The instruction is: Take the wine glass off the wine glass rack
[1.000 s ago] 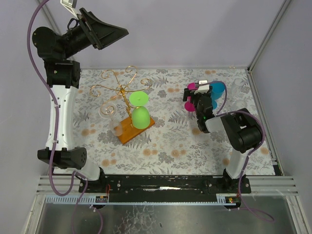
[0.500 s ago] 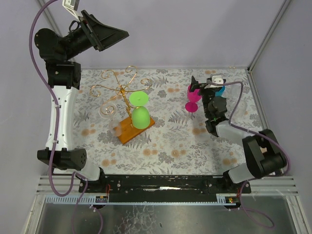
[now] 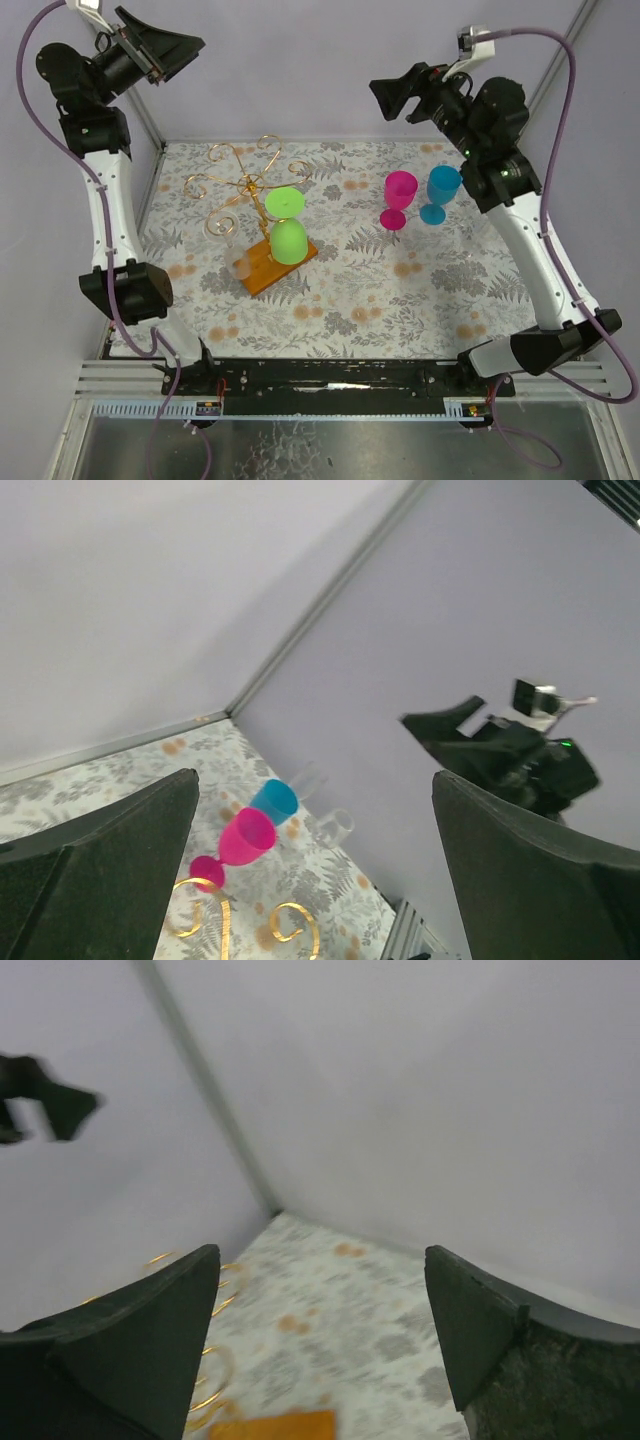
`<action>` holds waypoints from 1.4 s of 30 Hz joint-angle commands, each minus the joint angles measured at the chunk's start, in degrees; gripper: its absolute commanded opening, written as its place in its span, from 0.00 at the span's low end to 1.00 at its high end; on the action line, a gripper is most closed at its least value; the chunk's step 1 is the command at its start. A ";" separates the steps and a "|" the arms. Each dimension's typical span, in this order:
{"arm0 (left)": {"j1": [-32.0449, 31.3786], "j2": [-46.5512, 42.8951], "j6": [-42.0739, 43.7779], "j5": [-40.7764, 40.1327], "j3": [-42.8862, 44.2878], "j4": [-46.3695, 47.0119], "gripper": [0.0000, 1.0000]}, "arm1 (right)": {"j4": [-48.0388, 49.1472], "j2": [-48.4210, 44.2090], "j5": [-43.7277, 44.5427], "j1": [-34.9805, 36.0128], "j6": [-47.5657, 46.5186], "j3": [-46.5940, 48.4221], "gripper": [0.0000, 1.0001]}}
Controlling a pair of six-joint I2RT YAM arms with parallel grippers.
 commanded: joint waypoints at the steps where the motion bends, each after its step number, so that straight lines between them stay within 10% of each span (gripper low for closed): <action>1: 4.88 0.85 -0.44 2.85 -1.38 0.99 0.99 | -24.84 5.20 -21.49 0.05 18.84 7.82 0.85; 15: 7.82 -6.17 42.44 -6.54 0.15 -44.68 1.00 | -20.20 -0.98 -34.92 1.08 40.21 -5.65 0.77; 28: 10.07 -28.10 51.54 -14.01 -21.82 -48.94 1.00 | -17.76 0.74 -34.77 10.01 46.31 -8.93 0.70; 42: 10.07 -32.40 49.39 -14.51 -28.08 -46.68 1.00 | -4.54 6.16 -34.50 13.72 54.81 -11.69 0.51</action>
